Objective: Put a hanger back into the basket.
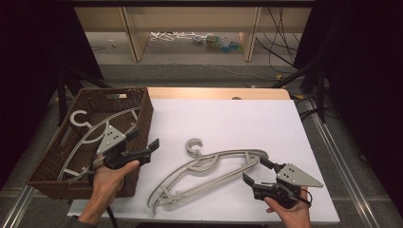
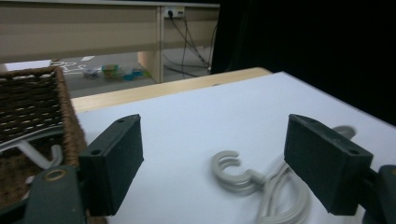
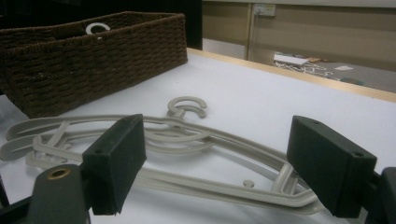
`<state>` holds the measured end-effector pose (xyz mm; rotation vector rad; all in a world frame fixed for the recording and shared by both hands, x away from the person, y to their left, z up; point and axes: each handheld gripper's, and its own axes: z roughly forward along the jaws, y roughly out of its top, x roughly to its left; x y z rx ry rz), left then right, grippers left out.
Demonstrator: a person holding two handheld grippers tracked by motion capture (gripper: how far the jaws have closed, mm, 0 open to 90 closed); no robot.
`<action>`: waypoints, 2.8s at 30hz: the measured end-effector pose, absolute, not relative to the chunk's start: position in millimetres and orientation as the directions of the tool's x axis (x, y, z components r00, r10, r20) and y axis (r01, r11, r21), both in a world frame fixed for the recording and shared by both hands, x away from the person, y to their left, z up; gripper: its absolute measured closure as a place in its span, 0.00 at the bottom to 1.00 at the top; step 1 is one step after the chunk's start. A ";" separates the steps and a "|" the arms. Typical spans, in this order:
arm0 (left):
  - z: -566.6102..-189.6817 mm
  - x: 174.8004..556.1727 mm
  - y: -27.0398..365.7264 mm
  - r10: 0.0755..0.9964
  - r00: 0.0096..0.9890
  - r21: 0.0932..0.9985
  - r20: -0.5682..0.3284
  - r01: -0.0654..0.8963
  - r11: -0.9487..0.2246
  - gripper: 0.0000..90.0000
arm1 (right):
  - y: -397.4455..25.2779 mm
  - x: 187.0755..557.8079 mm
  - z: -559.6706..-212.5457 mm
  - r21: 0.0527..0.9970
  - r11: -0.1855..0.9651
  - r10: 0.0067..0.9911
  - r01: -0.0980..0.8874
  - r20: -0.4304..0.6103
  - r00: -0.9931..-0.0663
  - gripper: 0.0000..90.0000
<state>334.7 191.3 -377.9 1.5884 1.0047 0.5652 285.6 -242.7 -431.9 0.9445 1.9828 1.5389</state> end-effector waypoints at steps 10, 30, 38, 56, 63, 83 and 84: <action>-372.7 313.4 167.1 0.808 0.577 0.959 -0.118 0.279 -0.059 0.22 | -242.4 285.7 -432.0 0.962 0.135 0.752 0.238 0.057 -0.657 0.20; -415.6 298.5 141.7 0.757 0.645 0.942 -0.106 0.309 -0.132 0.22 | -241.5 285.4 -430.6 0.961 0.161 0.758 0.224 0.025 -0.652 0.20; -426.8 305.0 133.1 0.736 0.671 0.907 -0.092 0.362 -0.217 0.23 | -239.4 284.7 -430.5 0.961 0.163 0.757 0.224 0.024 -0.653 0.20; -444.9 347.0 117.9 0.711 0.702 0.766 -0.041 0.479 -0.429 0.31 | -235.5 283.0 -431.3 0.961 0.157 0.743 0.229 0.038 -0.668 0.20; -456.1 363.9 106.6 0.699 0.712 0.700 -0.064 0.531 -0.478 0.36 | -236.4 282.6 -431.0 0.959 0.155 0.745 0.237 0.044 -0.666 0.20; -470.2 384.6 105.8 0.677 0.726 0.587 -0.124 0.604 -0.539 0.59 | -236.5 282.8 -431.0 0.959 0.158 0.744 0.235 0.041 -0.667 0.21; -469.5 385.6 107.0 0.668 0.734 0.565 -0.124 0.606 -0.560 0.59 | -236.4 282.7 -431.2 0.958 0.159 0.744 0.237 0.041 -0.667 0.21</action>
